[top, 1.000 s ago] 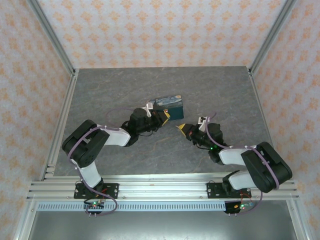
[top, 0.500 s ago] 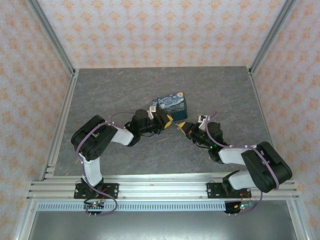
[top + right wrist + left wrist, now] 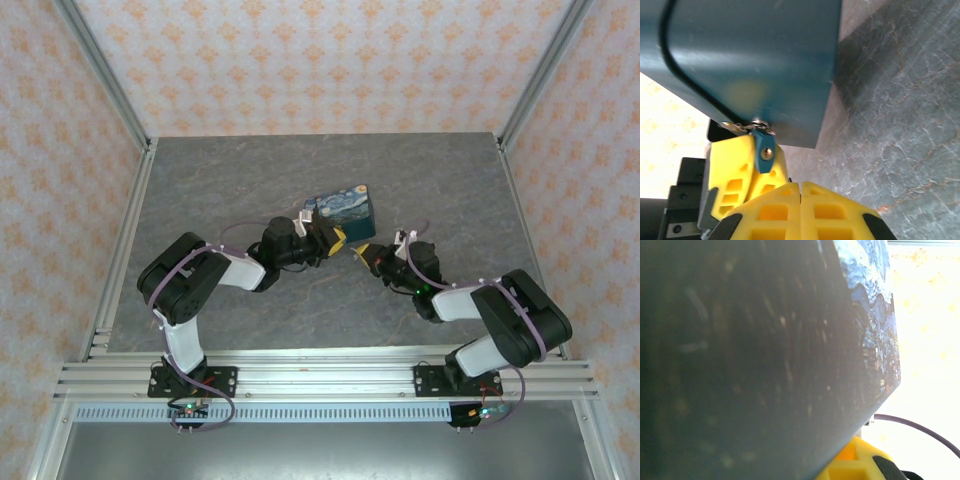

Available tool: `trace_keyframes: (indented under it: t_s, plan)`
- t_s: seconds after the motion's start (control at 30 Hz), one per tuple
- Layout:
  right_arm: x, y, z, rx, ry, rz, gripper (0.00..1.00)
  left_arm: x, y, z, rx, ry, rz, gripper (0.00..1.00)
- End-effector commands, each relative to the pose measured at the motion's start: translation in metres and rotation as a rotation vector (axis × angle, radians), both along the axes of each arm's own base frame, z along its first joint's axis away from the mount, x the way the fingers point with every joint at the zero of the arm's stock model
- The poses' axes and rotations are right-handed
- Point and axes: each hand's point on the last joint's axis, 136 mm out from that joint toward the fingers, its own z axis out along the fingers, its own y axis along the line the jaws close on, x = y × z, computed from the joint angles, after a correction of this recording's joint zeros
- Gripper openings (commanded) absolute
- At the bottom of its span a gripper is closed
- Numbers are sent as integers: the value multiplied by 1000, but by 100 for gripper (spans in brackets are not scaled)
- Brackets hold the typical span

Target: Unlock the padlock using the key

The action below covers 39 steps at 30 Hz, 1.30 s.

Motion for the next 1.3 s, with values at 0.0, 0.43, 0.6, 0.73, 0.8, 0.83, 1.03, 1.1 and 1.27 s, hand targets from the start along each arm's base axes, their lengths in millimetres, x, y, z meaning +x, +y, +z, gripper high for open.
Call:
trace_keyframes:
  t_s: [0.0, 0.43, 0.6, 0.73, 0.8, 0.83, 1.03, 1.1, 1.27]
  plan:
    - [13, 5, 23, 38, -78, -15, 0, 3, -1, 31, -40, -78, -15, 0]
    - [22, 9, 23, 51, -73, -18, 0, 5, -3, 31, -48, -78, -15, 0]
    - [25, 11, 23, 56, -74, -18, 0, 4, -2, 30, -47, -75, -16, 0]
    - [26, 12, 24, 60, -73, -17, 0, 4, -2, 31, -47, -75, -15, 0]
    - [27, 12, 25, 62, -74, -17, 0, 4, -2, 30, -48, -73, -15, 0]
    - [27, 13, 25, 62, -74, -15, 0, 4, -2, 31, -50, -74, -15, 0]
    - [28, 14, 25, 65, -73, -15, 0, 5, -3, 32, -54, -77, -14, 0]
    - [29, 14, 26, 70, -75, -14, 0, 4, -3, 32, -53, -76, -18, 0]
    - [30, 16, 30, 79, -80, -8, 0, 4, -3, 31, -52, -73, -16, 0]
